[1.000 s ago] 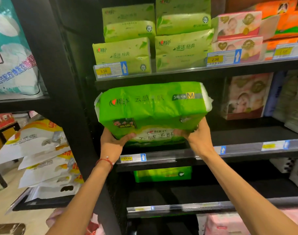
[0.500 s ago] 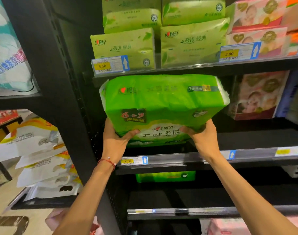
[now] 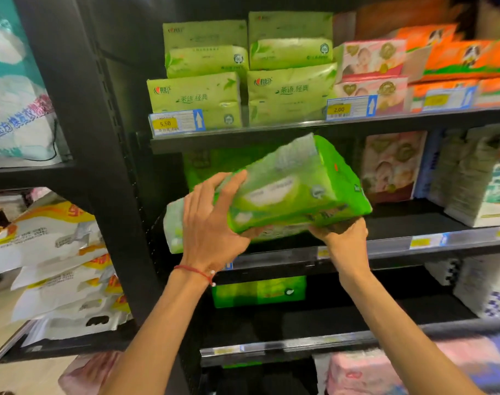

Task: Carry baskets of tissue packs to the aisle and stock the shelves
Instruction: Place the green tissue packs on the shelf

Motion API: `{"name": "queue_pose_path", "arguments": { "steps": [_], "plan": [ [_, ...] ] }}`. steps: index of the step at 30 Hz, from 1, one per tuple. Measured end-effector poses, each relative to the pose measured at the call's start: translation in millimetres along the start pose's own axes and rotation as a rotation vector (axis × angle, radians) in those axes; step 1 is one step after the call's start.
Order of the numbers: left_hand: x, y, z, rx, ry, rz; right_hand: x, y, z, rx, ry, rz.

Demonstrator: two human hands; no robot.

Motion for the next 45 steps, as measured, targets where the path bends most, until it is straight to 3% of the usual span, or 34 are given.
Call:
{"name": "queue_pose_path", "arguments": {
  "steps": [4,8,11,16,18,19,21,23,25,30,39,45],
  "plan": [
    [1,10,-25,-0.198,0.136,0.118,15,-28,-10,0.148,-0.185,-0.055],
    [9,11,-30,-0.201,0.154,0.18,28,-31,11,0.264,0.022,0.138],
    [14,4,-30,-0.192,0.148,0.224,32,-26,31,0.351,0.03,0.233],
    [25,-19,-30,-0.211,0.159,0.216,43,-32,37,0.397,-0.013,0.213],
    [42,-38,-13,-0.125,0.214,0.125,47,-32,28,0.366,-0.025,0.192],
    [50,-50,1,0.017,0.18,0.064,49,-30,25,0.357,-0.033,0.184],
    [56,-70,26,0.43,-0.154,-0.032,46,-22,24,0.327,-0.031,0.165],
    [42,-78,39,0.685,-0.556,-0.092,36,-15,25,0.277,-0.033,0.149],
    [29,-73,35,0.722,-0.713,-0.157,25,-11,24,0.232,-0.016,0.131],
    [11,-52,37,0.694,-0.776,-0.287,-5,2,7,0.11,0.022,0.152],
    [-19,-33,95,0.661,-0.603,-0.148,-59,50,-6,0.073,-0.017,0.281],
    [-57,-3,126,0.72,-0.669,-0.136,-84,89,-14,-0.01,-0.088,0.327]
  ]
}}
Point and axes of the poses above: each hand's wrist, its own y-axis towards the middle knuckle, its own x-axis out of the back of the hand, z = x × y, the point moved 2 cm from there along y, towards the middle knuckle, and after that the axes turned 3 degrees about -y, right-handed, at the moved point
